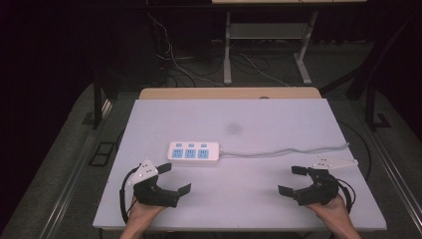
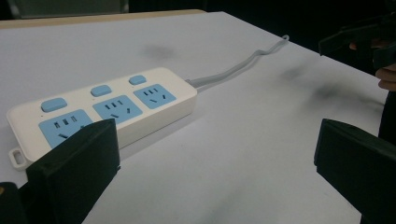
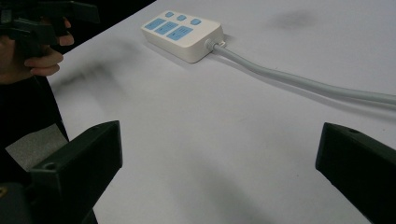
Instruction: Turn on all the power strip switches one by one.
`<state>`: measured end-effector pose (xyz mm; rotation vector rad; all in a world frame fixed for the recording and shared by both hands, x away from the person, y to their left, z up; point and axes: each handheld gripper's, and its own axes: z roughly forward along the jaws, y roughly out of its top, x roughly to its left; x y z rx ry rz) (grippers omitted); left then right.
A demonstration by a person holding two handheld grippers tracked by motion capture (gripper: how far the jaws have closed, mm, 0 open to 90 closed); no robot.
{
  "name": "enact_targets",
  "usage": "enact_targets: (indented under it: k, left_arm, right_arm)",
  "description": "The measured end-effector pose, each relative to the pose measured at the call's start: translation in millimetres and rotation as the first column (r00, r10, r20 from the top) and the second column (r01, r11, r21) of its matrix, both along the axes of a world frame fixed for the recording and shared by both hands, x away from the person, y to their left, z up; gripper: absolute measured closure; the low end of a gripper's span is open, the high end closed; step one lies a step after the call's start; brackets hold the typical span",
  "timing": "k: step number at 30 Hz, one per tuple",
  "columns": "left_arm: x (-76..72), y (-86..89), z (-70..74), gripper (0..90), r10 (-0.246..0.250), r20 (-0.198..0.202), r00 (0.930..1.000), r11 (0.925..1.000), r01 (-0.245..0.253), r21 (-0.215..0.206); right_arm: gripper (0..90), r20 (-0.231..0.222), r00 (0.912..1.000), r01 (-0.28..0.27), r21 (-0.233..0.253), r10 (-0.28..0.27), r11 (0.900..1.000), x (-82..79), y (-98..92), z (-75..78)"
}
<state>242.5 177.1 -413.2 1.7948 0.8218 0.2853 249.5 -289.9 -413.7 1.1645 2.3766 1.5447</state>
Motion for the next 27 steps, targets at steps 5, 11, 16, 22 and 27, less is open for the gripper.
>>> enact_targets:
  k: [5, 11, 16, 22, 27]
  left_arm:
    - [0.5, -1.5, -0.3, 0.0, -0.008, 0.0, 1.0, 1.0, 0.008, 0.003]
    - [-0.5, -0.8, 1.0, 0.0, -0.012, -0.001, 0.9999, 0.9999, 0.012, 0.006]
    - [0.3, -0.9, 1.0, 0.0, -0.012, -0.006, 0.9999, 0.9999, 0.012, 0.001]
    - [1.4, -1.7, 0.6, 0.0, -0.022, -0.013, 0.9997, 0.9997, 0.022, 0.008]
    - [1.5, -4.6, 0.3, 0.0, -0.036, -0.023, 0.9991, 0.9991, 0.037, 0.021]
  right_arm:
    - [0.4, 0.0, 1.0, -0.001, -0.002, 0.001, 1.0, 0.3, -0.1, -0.3]
    - [0.4, 0.0, 1.0, -0.005, -0.004, 0.005, 1.0, -0.1, 0.0, -0.2]
    - [0.4, 0.002, 1.0, -0.006, -0.006, 0.006, 1.0, -0.4, -0.3, -0.3]
    - [0.4, 0.0, 1.0, -0.005, -0.011, 0.005, 1.0, -0.5, -1.0, -0.6]
    - [0.4, -0.002, 1.0, -0.002, -0.016, 0.002, 1.0, -0.3, -1.2, -0.7]
